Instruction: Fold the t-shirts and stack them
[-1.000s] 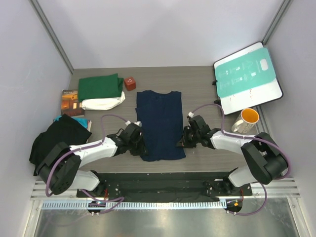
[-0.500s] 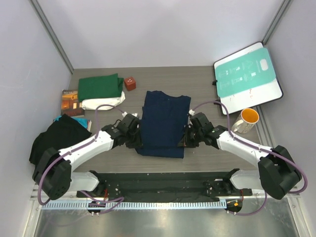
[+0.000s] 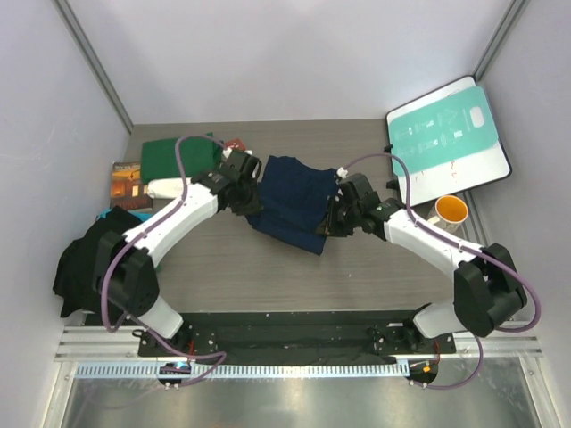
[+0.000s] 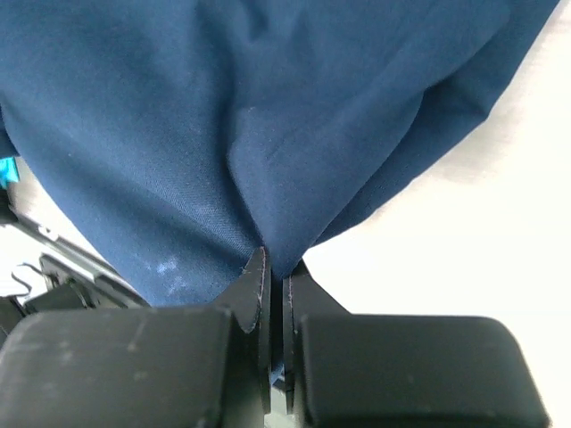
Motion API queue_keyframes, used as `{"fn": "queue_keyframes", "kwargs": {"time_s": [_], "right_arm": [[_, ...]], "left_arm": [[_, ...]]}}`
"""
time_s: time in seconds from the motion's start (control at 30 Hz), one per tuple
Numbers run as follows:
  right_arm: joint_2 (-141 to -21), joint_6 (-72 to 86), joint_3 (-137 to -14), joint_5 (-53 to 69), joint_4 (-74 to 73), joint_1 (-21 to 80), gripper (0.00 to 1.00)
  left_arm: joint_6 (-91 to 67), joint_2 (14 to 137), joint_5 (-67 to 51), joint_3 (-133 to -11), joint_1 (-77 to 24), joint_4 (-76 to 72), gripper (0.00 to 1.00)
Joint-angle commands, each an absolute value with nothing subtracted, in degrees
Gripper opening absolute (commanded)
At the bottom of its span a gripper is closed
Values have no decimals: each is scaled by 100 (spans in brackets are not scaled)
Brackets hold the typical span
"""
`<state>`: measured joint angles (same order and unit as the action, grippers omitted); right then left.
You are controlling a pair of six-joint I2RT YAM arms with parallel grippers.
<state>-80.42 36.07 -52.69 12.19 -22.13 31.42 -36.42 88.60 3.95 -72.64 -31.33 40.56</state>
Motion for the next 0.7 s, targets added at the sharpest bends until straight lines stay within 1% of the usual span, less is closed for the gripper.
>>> {"fn": "queue_keyframes", "kwargs": {"time_s": [0.0,0.2,0.4,0.6,0.67], "right_arm": [[-8270,3331,-5826,1055,-2303,2866,2],[-8902,3243,-6327,1239,-2285,2392,3],[-9351,3103,-6846,1300,-2180,2206,2],[-9781,2988,-7356,1301,-2101,2030,3],[-9957,2997,-7462,1275,-2031,2004,7]], "left_arm": [[-3314,9464,563,-8320,-2945,4491,13],[-3103,10528,413,-9674,-2865,4913,13],[-2953,11135,404,-10396,-2830,4764,13],[-2918,11626,378,-10871,-2716,4474,16],[-2900,11785,352,-11099,-2681,4430,16]]}}
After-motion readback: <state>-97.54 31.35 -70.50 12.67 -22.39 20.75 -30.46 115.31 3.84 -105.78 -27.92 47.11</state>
